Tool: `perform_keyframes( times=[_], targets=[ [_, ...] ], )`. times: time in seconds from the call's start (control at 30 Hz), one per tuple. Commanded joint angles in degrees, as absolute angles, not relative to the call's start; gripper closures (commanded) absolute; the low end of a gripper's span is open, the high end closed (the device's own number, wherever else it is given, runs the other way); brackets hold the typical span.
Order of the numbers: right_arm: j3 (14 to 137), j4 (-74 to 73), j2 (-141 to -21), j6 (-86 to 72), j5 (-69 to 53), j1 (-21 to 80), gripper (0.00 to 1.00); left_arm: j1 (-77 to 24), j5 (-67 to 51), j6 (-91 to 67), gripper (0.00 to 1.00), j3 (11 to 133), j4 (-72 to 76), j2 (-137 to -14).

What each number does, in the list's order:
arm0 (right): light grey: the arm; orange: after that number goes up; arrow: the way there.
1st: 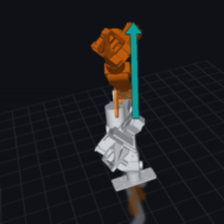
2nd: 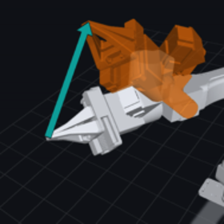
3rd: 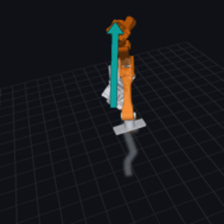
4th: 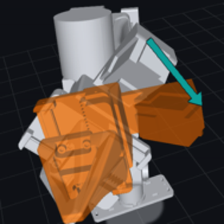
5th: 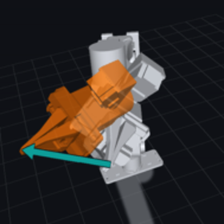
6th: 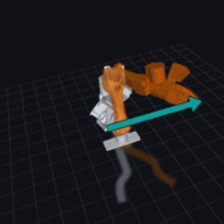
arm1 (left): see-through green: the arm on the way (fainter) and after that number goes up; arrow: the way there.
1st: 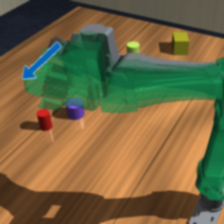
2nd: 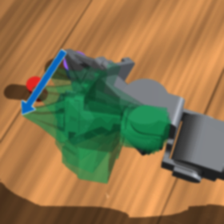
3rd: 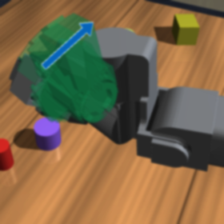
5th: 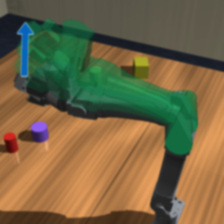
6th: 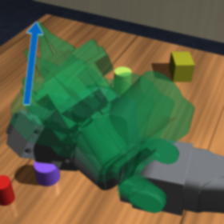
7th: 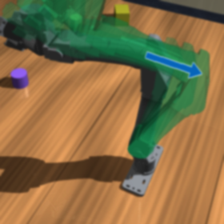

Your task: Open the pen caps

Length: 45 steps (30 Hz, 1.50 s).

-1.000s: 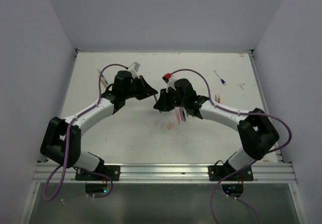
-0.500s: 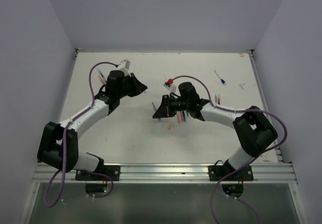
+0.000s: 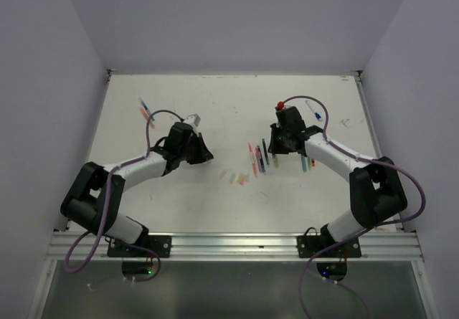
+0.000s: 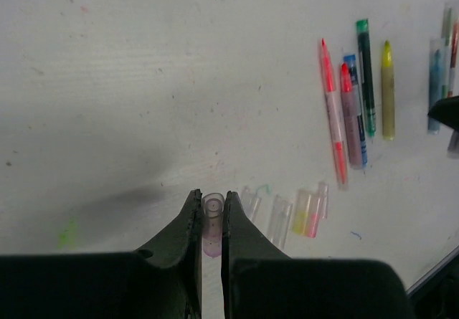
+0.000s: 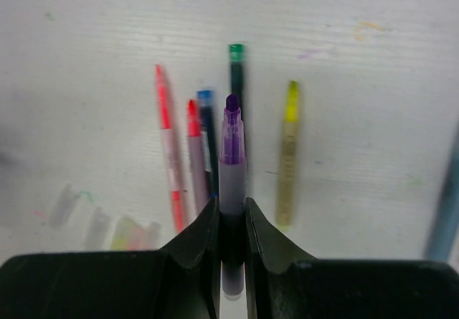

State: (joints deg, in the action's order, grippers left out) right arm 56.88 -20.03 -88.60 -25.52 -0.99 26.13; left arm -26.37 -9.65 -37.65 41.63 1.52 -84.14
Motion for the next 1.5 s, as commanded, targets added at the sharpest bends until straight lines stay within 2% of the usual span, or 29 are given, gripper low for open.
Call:
perform_keyframes(
  times=[0.0,0.13,0.53,1.1,1.47],
  targets=[
    [59.41,-27.33,-88.68,-22.24,9.57,24.53,1.00,-29.00,-9.67,-36.30,1.00,40.96,6.76,-86.57],
    [59.24,-27.42,-89.12,-22.15,11.95,24.17,1.00,-30.67,-10.11,-36.39,1.00,40.43,8.08,-88.77],
    [59.59,-23.20,-94.13,-21.62,6.07,24.17,1.00,-30.94,-9.58,-35.51,1.00,39.73,8.96,-92.45],
    [60.64,-22.06,-96.77,-21.71,3.69,25.05,0.92,-31.20,-10.72,-36.65,1.00,39.38,9.67,-94.75],
    [62.05,-22.06,-98.79,-22.50,3.95,25.66,0.84,-31.20,-9.58,-37.27,0.78,39.38,8.35,-94.48]
  ],
)
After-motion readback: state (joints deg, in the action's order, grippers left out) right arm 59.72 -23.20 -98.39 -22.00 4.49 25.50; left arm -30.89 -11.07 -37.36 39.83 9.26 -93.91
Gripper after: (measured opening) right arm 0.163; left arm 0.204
